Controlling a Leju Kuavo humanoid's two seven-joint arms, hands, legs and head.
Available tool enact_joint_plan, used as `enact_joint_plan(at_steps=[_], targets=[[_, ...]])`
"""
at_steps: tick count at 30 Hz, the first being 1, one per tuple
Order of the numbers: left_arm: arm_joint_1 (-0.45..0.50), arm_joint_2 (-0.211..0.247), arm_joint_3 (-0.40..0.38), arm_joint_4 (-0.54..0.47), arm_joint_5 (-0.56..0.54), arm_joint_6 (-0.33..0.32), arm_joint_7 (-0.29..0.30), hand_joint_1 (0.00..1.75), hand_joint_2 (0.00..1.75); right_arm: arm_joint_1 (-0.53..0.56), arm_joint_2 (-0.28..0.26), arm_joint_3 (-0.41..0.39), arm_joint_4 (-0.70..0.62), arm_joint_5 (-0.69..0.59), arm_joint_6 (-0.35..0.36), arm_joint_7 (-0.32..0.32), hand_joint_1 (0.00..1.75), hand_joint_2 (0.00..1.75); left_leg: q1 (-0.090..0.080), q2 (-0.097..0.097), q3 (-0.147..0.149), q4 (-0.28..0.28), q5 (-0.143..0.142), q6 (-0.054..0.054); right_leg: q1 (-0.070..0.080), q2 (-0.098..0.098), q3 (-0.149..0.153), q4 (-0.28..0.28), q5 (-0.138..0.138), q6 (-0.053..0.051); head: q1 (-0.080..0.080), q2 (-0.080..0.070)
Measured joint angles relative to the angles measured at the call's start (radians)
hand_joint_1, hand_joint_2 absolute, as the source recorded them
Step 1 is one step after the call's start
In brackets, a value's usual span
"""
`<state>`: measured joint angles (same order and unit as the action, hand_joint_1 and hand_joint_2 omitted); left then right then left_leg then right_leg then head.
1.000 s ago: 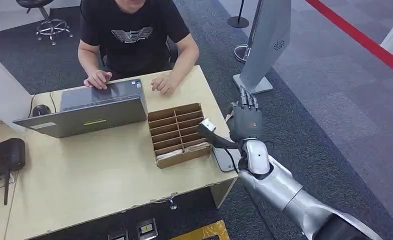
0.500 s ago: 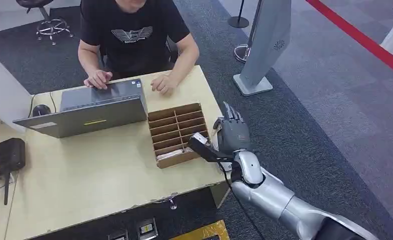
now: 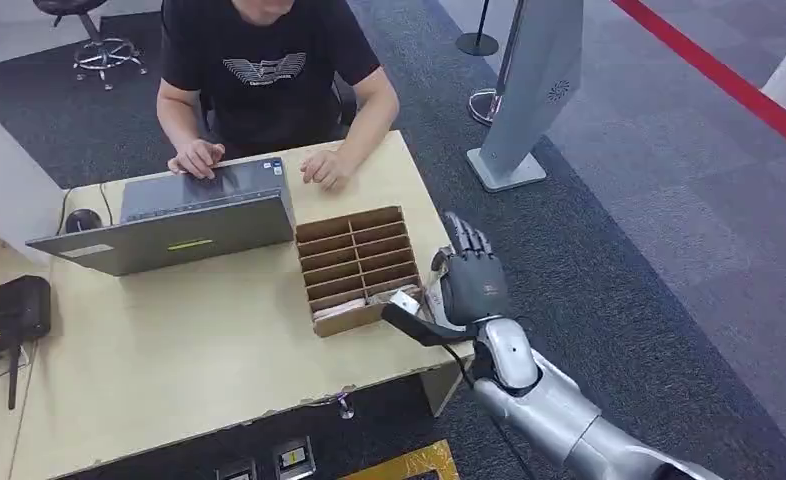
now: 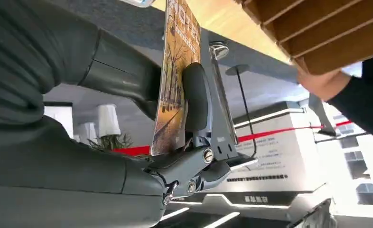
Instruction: Pass the card to the sensor for recognition and then transmit it.
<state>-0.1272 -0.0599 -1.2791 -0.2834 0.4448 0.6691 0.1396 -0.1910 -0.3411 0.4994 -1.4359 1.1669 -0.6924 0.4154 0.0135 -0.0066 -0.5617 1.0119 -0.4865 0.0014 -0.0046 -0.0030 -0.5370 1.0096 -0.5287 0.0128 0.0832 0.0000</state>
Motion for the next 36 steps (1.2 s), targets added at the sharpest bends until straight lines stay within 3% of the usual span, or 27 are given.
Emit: enact_joint_plan(at_steps=[11, 19, 36], targets=[[0.0, 0.0, 0.0, 0.0, -0.002, 0.0, 0.0, 0.0, 0.0, 0.042, 0.031, -0.137, -0.039, -0.007, 0.0, -0.011, 1.75, 1.75, 0.0, 0.0, 0.0, 0.0, 0.0, 0.0, 0.0, 0.0, 0.0, 0.0, 0.0, 0.0, 0.0, 0.0], [0.0, 0.0, 0.0, 0.0, 0.005, 0.006, 0.0, 0.0, 0.0, 0.04, 0.038, -0.155, -0.023, -0.055, 0.0, -0.016, 1.75, 1.75, 0.0, 0.0, 0.0, 0.0, 0.0, 0.0, 0.0, 0.0, 0.0, 0.0, 0.0, 0.0, 0.0, 0.0], [0.0, 0.0, 0.0, 0.0, 0.006, 0.013, 0.0, 0.0, 0.0, 0.048, 0.071, -0.232, 0.148, -0.081, 0.0, -0.049, 1.75, 1.75, 0.0, 0.0, 0.0, 0.0, 0.0, 0.0, 0.0, 0.0, 0.0, 0.0, 0.0, 0.0, 0.0, 0.0]])
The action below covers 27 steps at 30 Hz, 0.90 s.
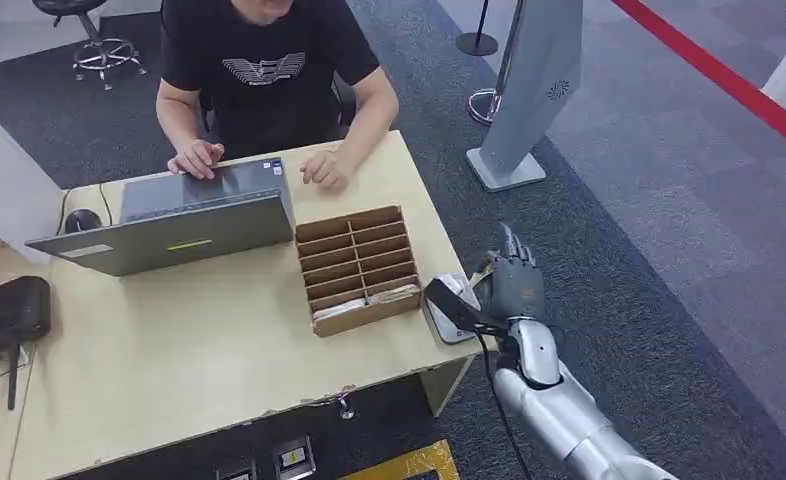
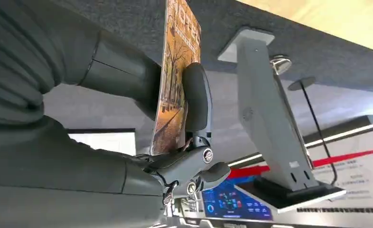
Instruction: Pass the card to the sensor for recognition and then transmit it.
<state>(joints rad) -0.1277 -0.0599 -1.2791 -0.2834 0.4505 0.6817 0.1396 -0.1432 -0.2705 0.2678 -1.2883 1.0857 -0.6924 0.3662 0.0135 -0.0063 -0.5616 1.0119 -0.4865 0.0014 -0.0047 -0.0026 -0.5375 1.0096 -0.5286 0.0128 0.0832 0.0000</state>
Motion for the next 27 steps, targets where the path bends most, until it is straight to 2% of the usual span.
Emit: enact_joint_plan(at_steps=[15, 27], targets=[[0.001, 0.0, 0.0, 0.0, 0.008, 0.003, 0.0, 0.0, 0.0, 0.009, 0.024, -0.02, 0.056, -0.018, 0.0, -0.021, 1.75, 1.75, 0.0, 0.0, 0.0, 0.0, 0.0, 0.0, 0.0, 0.0, 0.0, 0.0, 0.0, 0.0, 0.0, 0.0], [0.007, 0.0, 0.0, -0.002, 0.011, 0.008, 0.001, 0.0, 0.0, 0.043, 0.074, -0.016, 0.011, 0.011, -0.001, -0.093, 1.75, 1.75, 0.0, 0.0, 0.0, 0.0, 0.0, 0.0, 0.0, 0.0, 0.0, 0.0, 0.0, 0.0, 0.0, 0.0]])
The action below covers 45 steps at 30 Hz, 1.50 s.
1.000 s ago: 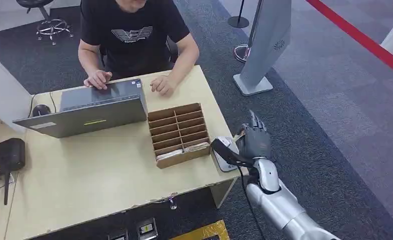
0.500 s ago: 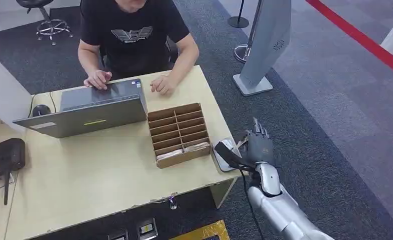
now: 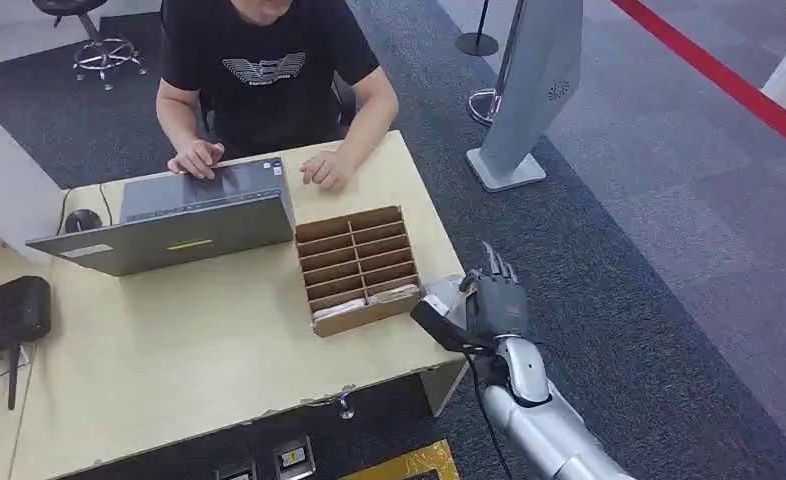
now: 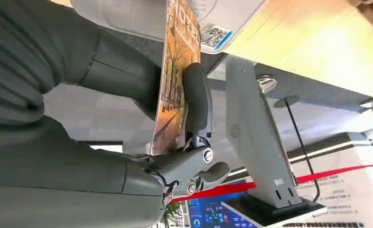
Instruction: Pass the card to the sensor for recognition and then transmit it.
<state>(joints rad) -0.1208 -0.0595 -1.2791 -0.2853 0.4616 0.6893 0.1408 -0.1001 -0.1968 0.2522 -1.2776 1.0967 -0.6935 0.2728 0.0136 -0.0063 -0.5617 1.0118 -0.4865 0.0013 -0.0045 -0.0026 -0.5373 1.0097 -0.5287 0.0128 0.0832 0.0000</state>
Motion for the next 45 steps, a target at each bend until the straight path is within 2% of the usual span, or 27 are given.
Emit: enact_joint_plan(at_steps=[16, 31, 45], targets=[[0.001, 0.0, 0.0, 0.0, 0.01, 0.004, 0.007, 0.0, 0.0, 0.022, 0.024, 0.027, -0.024, -0.021, 0.0, 0.005, 1.75, 1.75, 0.0, 0.0, 0.0, 0.0, 0.0, 0.0, 0.0, 0.0, 0.0, 0.0, 0.0, 0.0, 0.0, 0.0], [0.001, 0.0, 0.0, 0.0, 0.013, 0.01, 0.007, 0.0, 0.0, 0.003, 0.024, 0.093, 0.0, -0.029, -0.002, 0.049, 1.75, 1.75, 0.0, 0.0, 0.0, 0.0, 0.0, 0.0, 0.0, 0.0, 0.0, 0.0, 0.0, 0.0, 0.0, 0.0], [0.002, 0.0, 0.0, 0.0, 0.008, 0.01, 0.007, 0.0, 0.0, -0.008, 0.026, 0.097, 0.019, -0.021, -0.004, 0.039, 1.75, 1.75, 0.0, 0.0, 0.0, 0.0, 0.0, 0.0, 0.0, 0.0, 0.0, 0.0, 0.0, 0.0, 0.0, 0.0]])
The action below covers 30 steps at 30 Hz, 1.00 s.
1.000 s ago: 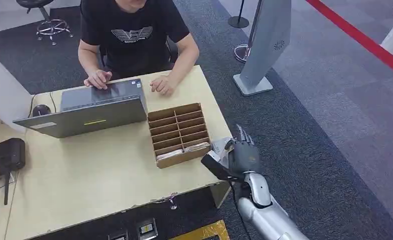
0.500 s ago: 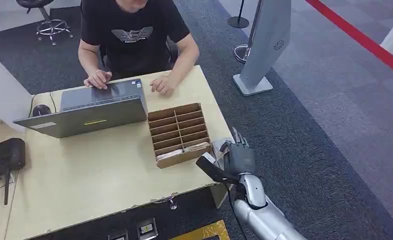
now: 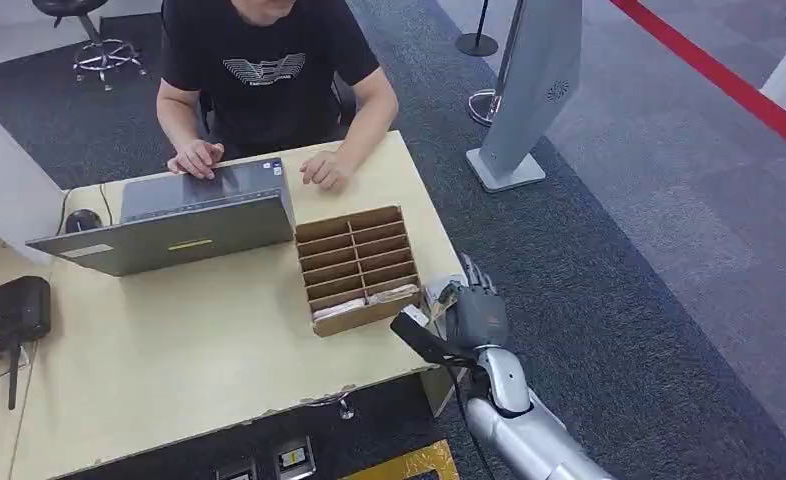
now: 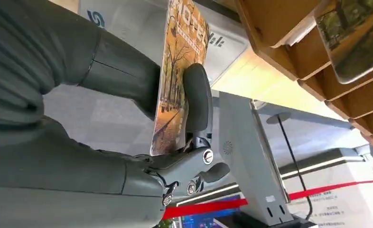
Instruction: Pass the card to the sensor for recognition and then transmit it.
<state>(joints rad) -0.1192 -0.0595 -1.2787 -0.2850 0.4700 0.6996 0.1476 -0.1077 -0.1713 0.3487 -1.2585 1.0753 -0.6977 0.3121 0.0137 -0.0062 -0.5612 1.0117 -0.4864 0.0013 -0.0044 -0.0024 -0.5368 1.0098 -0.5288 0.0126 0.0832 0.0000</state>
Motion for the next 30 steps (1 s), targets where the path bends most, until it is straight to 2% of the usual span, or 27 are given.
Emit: enact_joint_plan(at_steps=[4, 8, 18, 24, 30], targets=[[0.0, 0.0, 0.0, 0.0, -0.004, 0.0, 0.004, 0.0, 0.0, 0.008, 0.012, -0.013, -0.01, 0.043, -0.001, -0.072, 1.75, 1.75, 0.0, 0.0, 0.0, 0.0, 0.0, 0.0, 0.0, 0.0, 0.0, 0.0, 0.0, 0.0, 0.0, 0.0], [0.003, 0.0, 0.0, 0.0, -0.008, 0.0, 0.006, 0.0, 0.0, 0.021, 0.038, -0.059, -0.08, 0.097, -0.003, -0.144, 1.75, 1.75, 0.0, 0.0, 0.0, 0.0, 0.0, 0.0, 0.0, 0.0, 0.0, 0.0, 0.0, 0.0, 0.0, 0.0], [0.004, 0.0, 0.0, 0.0, -0.014, -0.001, 0.006, 0.0, 0.0, 0.042, 0.077, -0.161, -0.358, 0.141, -0.005, -0.231, 1.75, 1.75, 0.0, 0.0, 0.0, 0.0, 0.0, 0.0, 0.0, 0.0, 0.0, 0.0, 0.0, 0.0, 0.0, 0.0], [0.003, 0.0, 0.0, 0.0, -0.032, -0.011, 0.007, 0.0, 0.0, 0.042, 0.089, -0.175, -0.49, 0.174, -0.004, -0.224, 1.75, 1.75, 0.0, 0.0, 0.0, 0.0, 0.0, 0.0, 0.0, 0.0, 0.0, 0.001, 0.0, 0.0, 0.0, 0.0], [-0.005, 0.0, -0.001, 0.0, -0.052, -0.024, 0.016, 0.0, 0.0, -0.009, 0.098, -0.155, -0.523, 0.148, 0.0, -0.238, 1.75, 1.75, 0.0, 0.0, 0.0, 0.0, 0.0, 0.0, 0.0, 0.0, 0.0, 0.001, 0.0, 0.0, 0.0, 0.0]])
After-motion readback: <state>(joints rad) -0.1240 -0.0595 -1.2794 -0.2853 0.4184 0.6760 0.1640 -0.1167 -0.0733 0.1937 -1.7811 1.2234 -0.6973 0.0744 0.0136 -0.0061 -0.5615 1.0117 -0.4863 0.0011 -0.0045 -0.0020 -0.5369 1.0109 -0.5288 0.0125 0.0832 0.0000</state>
